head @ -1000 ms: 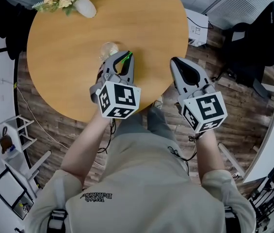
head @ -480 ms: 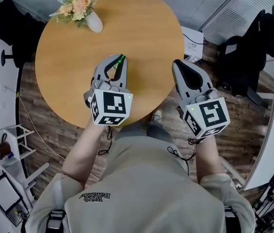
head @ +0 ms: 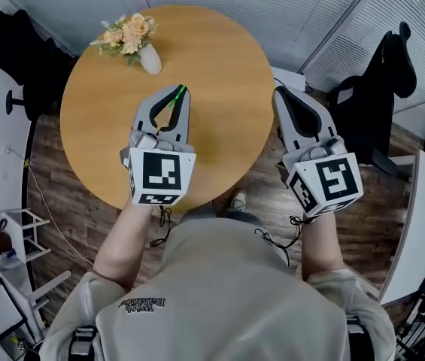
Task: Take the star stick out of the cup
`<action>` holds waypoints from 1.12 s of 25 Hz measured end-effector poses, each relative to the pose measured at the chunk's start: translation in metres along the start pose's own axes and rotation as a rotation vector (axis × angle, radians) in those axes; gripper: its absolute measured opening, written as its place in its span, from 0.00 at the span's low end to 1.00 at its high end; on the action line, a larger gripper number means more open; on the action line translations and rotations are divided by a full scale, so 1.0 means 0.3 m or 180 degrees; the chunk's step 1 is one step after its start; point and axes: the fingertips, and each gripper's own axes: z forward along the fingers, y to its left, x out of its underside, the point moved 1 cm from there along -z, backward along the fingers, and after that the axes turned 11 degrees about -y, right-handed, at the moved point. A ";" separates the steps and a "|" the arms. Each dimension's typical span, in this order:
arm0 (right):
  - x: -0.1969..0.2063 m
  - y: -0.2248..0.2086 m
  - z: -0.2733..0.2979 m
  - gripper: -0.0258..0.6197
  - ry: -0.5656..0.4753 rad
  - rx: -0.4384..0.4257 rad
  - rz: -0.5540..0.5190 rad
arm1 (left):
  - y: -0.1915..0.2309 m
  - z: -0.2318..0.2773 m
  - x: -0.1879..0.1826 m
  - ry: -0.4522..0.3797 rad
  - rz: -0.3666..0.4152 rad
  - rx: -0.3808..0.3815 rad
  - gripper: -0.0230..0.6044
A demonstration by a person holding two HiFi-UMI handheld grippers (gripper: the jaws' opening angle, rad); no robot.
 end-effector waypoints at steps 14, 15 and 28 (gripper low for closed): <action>-0.367 0.069 -0.075 0.09 -0.0693 -0.0156 -0.0215 | 0.076 -0.108 -0.369 -0.0811 -0.0114 -0.0157 0.09; -0.375 0.076 -0.082 0.09 -0.0709 -0.0173 -0.0223 | 0.073 -0.119 -0.377 -0.0823 -0.0113 -0.0152 0.09; -0.195 0.069 -0.096 0.09 -0.0327 -0.0101 -0.0030 | 0.032 -0.164 -0.291 -0.0702 -0.0196 -0.0180 0.09</action>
